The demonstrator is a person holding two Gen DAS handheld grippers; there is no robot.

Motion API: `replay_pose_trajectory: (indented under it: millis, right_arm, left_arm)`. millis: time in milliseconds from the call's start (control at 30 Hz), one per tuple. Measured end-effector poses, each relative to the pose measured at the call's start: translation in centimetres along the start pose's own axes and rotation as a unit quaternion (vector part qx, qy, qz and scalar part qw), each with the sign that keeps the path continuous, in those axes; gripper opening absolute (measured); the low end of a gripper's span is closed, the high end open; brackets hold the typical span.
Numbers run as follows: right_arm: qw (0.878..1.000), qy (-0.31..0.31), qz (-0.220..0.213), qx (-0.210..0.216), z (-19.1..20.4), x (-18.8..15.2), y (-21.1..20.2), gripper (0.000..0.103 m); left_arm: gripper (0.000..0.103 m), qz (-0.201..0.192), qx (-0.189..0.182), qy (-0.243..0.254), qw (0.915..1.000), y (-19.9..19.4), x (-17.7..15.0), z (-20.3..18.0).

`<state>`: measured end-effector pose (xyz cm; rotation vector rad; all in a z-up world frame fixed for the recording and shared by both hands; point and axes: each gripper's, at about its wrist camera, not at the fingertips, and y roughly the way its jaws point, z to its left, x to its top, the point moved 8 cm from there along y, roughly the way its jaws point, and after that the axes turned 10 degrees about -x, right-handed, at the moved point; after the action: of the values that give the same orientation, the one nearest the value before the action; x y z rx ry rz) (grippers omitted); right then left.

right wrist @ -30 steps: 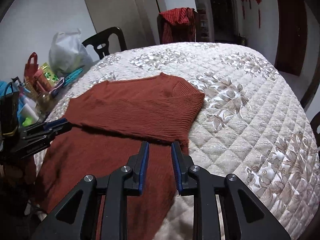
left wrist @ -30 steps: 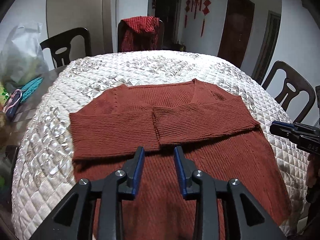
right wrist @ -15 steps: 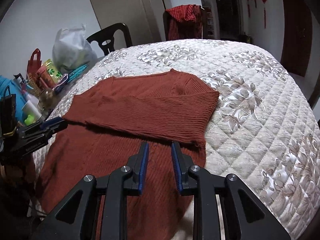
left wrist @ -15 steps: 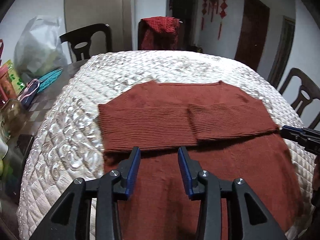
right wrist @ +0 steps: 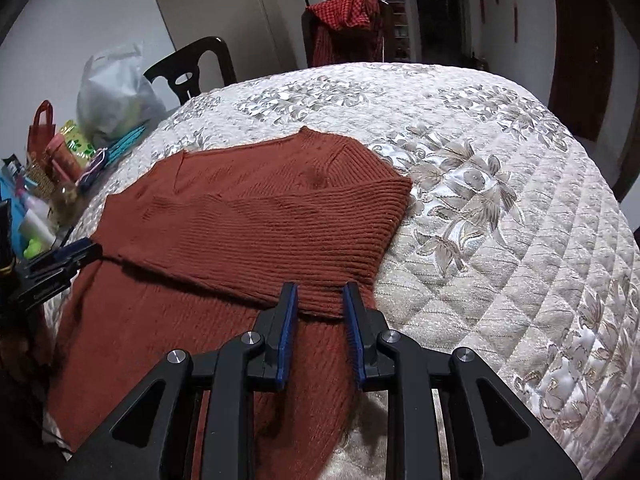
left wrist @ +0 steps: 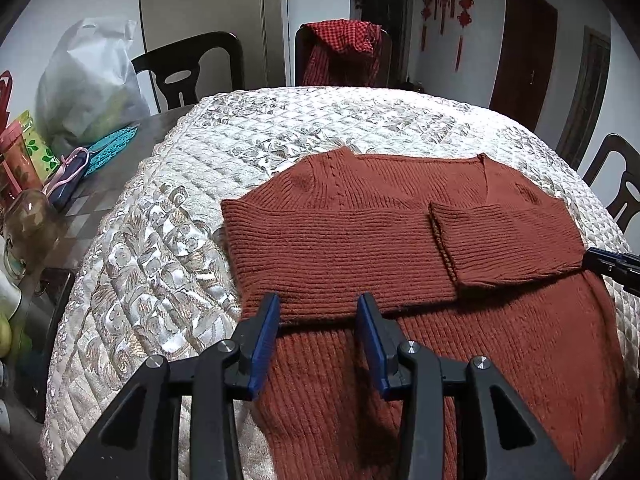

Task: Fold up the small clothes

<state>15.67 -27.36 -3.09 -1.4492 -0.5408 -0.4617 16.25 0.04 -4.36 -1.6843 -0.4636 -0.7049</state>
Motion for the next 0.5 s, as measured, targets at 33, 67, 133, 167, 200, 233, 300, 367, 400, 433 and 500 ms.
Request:
replay_pose_trajectory:
  millis: [33, 67, 133, 167, 200, 233, 300, 367, 400, 433, 500]
  right_arm:
    - [1.0, 0.001, 0.0, 0.0, 0.0, -0.1, -0.2, 0.024]
    - [1.0, 0.001, -0.001, 0.001, 0.0, -0.1, -0.4, 0.024]
    - [1.0, 0.002, -0.003, 0.004, 0.1, -0.3, -0.9, 0.024]
    - [1.0, 0.002, -0.006, 0.006, 0.1, -0.5, -1.3, 0.024]
    - [1.0, 0.002, -0.008, 0.008, 0.1, -0.6, -1.7, 0.024]
    - [1.0, 0.003, -0.01, 0.01, 0.2, -0.6, -2.0, 0.024]
    - [1.0, 0.005, -0.015, 0.015, 0.2, -0.7, -2.9, 0.025]
    - [1.0, 0.008, -0.022, 0.02, 0.1, -0.9, -3.9, 0.034]
    - [0.999, 0.009, -0.024, 0.022, 0.1, -0.9, -4.3, 0.038]
    - [0.999, 0.01, -0.027, 0.025, 0.2, -1.0, -4.6, 0.042]
    - [0.999, 0.011, -0.031, 0.033, 0.3, -1.3, -5.5, 0.042]
  left_arm:
    - [0.043, 0.001, -0.001, 0.0, 1.0, -0.1, -0.1, -0.1]
    - [0.043, 0.002, -0.001, -0.001, 1.0, -0.2, -0.2, -0.2]
    - [0.043, 0.004, -0.002, -0.001, 1.0, -0.6, -0.5, -0.3]
    - [0.043, 0.004, -0.003, -0.001, 1.0, -0.8, -0.7, -0.4]
    - [0.043, 0.004, -0.004, -0.001, 1.0, -1.0, -0.8, -0.5]
    - [0.043, 0.003, -0.004, -0.001, 1.0, -1.2, -0.9, -0.5]
    - [0.043, -0.001, -0.004, 0.0, 1.0, -1.9, -1.2, -0.6]
    - [0.044, -0.006, -0.004, -0.001, 1.0, -2.6, -1.3, -0.7]
    - [0.044, -0.009, -0.003, 0.0, 1.0, -3.0, -1.4, -0.7]
    - [0.046, -0.012, -0.003, 0.001, 0.9999, -3.4, -1.6, -0.8]
    - [0.047, -0.018, -0.004, 0.003, 0.9998, -4.2, -1.9, -1.0]
